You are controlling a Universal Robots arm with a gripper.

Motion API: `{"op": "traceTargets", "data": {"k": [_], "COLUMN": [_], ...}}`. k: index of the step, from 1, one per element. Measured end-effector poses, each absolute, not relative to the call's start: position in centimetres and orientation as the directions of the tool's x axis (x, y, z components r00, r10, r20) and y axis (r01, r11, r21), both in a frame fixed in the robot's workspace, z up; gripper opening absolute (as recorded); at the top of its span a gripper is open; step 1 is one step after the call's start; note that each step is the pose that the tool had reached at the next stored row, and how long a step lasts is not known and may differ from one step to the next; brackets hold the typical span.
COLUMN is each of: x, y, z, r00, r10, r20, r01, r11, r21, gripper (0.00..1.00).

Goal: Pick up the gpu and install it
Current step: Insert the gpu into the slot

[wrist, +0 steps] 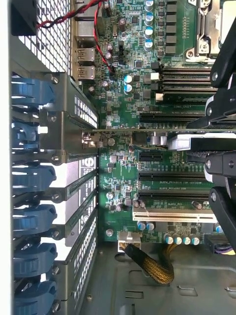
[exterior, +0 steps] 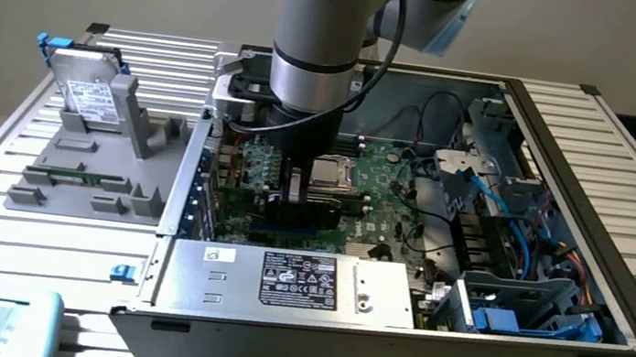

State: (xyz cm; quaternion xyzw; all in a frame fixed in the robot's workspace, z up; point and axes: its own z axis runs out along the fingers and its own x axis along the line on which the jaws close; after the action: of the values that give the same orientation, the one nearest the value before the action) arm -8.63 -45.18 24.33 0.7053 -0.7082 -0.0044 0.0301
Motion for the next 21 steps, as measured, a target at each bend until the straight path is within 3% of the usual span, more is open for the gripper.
{"op": "traceTargets", "data": {"k": [21], "x": [-8.63], "y": [-45.26], "z": [24.33], "r00": [-0.003], "r10": [-0.999], "r20": [0.036], "r01": [-0.999], "r11": [0.005], "r21": [0.049], "gripper": [0.28]}}
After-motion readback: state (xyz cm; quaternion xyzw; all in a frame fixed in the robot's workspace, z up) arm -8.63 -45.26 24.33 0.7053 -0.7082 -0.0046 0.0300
